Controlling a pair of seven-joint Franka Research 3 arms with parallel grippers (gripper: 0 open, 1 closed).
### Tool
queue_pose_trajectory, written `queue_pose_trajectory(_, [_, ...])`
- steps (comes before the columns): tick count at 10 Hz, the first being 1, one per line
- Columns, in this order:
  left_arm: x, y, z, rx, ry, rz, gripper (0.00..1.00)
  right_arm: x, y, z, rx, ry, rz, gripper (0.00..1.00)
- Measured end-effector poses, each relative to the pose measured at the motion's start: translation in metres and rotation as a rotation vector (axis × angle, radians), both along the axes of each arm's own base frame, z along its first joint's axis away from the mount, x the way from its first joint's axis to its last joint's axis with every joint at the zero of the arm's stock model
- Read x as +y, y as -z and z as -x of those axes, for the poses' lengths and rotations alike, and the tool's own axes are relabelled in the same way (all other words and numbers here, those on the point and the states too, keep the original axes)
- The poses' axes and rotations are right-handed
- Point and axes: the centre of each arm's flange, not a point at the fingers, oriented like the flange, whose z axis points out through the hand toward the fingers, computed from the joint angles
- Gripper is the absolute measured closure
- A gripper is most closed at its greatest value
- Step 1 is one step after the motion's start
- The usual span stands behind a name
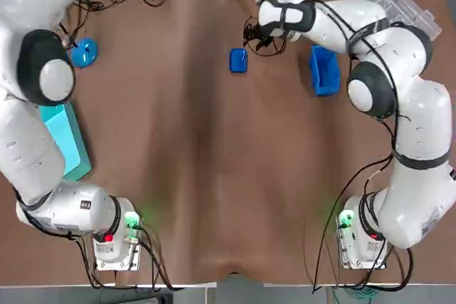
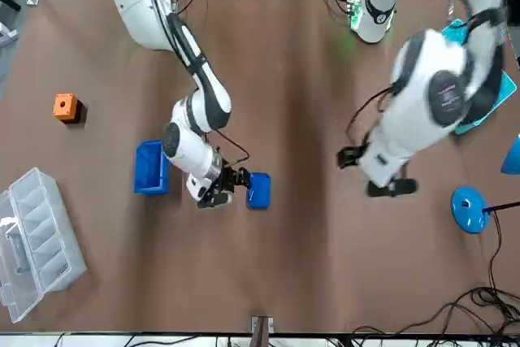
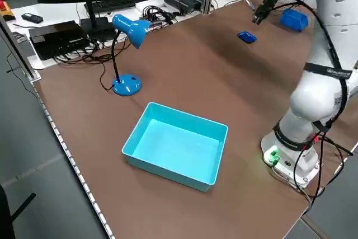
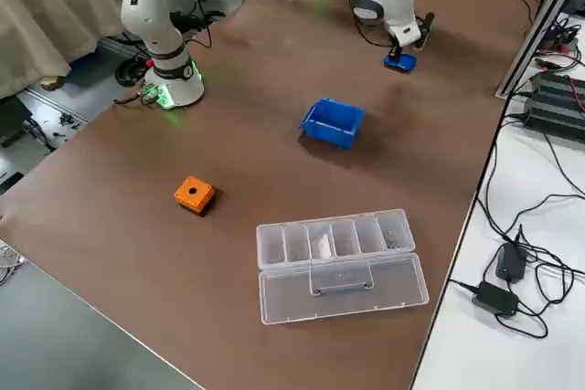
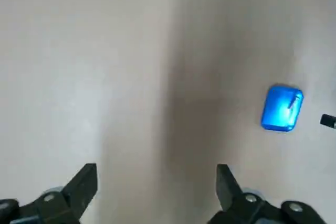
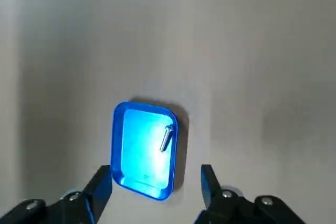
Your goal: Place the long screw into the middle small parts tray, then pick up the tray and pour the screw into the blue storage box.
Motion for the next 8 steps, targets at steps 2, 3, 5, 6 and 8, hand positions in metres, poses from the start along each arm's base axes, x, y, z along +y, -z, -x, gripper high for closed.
queue_pose_trajectory(2, [0.042,-0.025,0.011,-0.036,-0.005,-0.036,0.0,0.013,0.015,0.008,-0.021,0.004,0.004,0.42])
queue_pose_trajectory(3, [0.063,-0.04,0.02,-0.056,-0.012,-0.051,0.0,0.017,0.023,0.012,-0.017,0.006,0.006,0.47])
queue_pose_trajectory(5, [0.11,-0.07,0.038,-0.099,0.015,-0.072,0.0,0.015,0.032,0.011,-0.017,0.013,0.014,0.48])
queue_pose_trajectory(6, [0.13,-0.081,0.047,-0.106,0.016,-0.077,0.0,0.014,0.035,0.011,-0.02,0.017,0.017,0.48])
queue_pose_trajectory(8, [0.156,-0.095,0.06,-0.099,0.037,-0.084,0.0,0.012,0.04,0.011,-0.016,0.022,0.021,0.48])
